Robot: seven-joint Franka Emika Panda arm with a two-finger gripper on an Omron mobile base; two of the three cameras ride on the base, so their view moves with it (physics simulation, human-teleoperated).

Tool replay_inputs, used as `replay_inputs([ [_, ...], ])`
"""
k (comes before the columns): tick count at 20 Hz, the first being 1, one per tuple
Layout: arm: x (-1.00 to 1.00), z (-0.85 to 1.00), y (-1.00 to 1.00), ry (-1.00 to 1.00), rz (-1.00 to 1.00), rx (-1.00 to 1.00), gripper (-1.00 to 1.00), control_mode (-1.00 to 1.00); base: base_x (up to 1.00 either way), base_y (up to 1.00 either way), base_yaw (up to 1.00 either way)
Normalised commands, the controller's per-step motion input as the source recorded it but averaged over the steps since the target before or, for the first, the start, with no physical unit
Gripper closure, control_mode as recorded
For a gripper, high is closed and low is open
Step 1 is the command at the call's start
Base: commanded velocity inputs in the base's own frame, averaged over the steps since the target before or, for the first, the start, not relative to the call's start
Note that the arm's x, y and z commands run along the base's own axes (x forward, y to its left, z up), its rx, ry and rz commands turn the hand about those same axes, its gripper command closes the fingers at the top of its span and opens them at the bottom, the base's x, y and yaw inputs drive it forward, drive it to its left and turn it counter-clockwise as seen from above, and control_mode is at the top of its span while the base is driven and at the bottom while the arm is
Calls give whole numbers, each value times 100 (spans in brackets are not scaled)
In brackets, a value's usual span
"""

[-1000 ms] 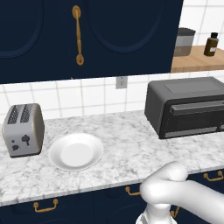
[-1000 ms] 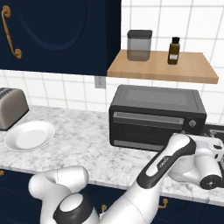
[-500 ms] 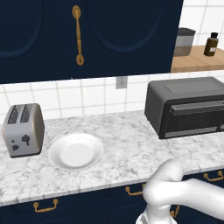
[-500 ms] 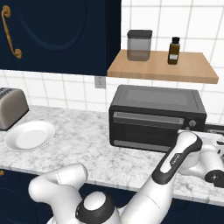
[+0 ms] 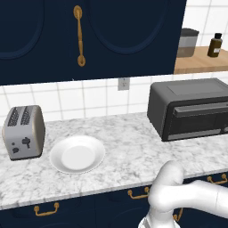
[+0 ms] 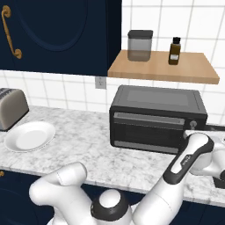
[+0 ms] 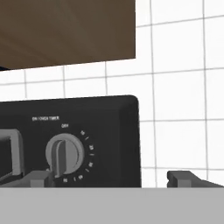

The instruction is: Pick up the kebab skewer and baguette bread, and place them inside the toaster oven. Close the toaster oven door and start by setting the timer.

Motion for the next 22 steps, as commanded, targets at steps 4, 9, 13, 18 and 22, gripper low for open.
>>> replay_inputs([
  [4, 26, -2, 8, 0, 0, 0, -100, -100, 0, 0, 0],
  [9, 4, -1, 30, 0, -1, -3, -100, -100, 0, 0, 0],
  [13, -1, 0, 41, 0, -11, -6, -100, -100, 0, 0, 0],
  [18, 0, 0, 19, 0, -21, -7, -100, -100, 0, 0, 0],
  [22, 12, 0, 1, 0, -26, -7, -100, -100, 0, 0, 0],
])
